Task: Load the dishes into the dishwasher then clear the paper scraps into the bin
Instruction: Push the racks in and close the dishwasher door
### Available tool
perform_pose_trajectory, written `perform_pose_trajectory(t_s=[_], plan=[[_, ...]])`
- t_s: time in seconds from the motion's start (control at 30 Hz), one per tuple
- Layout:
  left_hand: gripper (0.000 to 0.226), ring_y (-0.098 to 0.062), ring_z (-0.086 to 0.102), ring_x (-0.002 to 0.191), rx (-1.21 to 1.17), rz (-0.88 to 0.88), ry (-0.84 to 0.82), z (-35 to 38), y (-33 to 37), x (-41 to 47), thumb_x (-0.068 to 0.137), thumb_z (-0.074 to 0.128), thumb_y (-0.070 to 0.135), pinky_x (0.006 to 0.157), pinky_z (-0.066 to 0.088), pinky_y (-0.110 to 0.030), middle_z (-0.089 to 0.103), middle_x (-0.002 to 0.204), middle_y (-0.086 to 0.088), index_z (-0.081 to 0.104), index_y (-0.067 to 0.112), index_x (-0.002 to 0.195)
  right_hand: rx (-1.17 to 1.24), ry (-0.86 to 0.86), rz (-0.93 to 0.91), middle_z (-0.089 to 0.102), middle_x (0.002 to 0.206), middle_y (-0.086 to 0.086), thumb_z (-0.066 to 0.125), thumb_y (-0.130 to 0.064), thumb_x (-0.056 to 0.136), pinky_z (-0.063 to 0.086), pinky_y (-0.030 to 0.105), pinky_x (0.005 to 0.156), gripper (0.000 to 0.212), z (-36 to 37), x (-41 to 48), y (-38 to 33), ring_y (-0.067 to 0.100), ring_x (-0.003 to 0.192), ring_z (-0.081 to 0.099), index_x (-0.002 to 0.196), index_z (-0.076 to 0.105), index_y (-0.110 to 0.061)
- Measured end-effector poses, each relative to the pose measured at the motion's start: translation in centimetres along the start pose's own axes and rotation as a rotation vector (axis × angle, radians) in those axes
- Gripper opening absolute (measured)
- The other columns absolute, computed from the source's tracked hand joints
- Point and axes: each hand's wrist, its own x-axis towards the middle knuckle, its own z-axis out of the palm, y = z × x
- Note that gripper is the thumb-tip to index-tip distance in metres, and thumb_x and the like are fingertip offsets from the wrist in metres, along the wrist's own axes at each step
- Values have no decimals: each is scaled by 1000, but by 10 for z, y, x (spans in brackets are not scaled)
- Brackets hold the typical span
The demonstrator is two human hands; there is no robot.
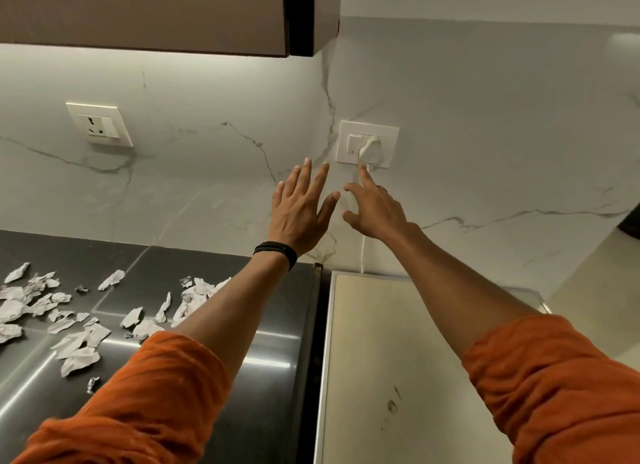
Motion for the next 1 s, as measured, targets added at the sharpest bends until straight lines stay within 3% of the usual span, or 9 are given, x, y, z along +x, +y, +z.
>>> perform_pose_trajectory(t_s=[0.43,1.0], plan=[[67,-28,17,155,1,-18,-76,-33,80,-132,102,20,61,124,16,-53,14,169,-7,17,31,162,44,-56,-28,13,170,1,67,-39,95,50,46,100,61,-26,-173,11,32,141,44,150,43,-26],[59,-30,23,152,26,-93,-276,-29,152,-354,106,30,53,121,17,-54,22,167,-8,26,28,160,123,-314,77,15,170,-2,63,-41,97,45,48,104,59,12,-417,21,31,143,40,150,41,-27]])
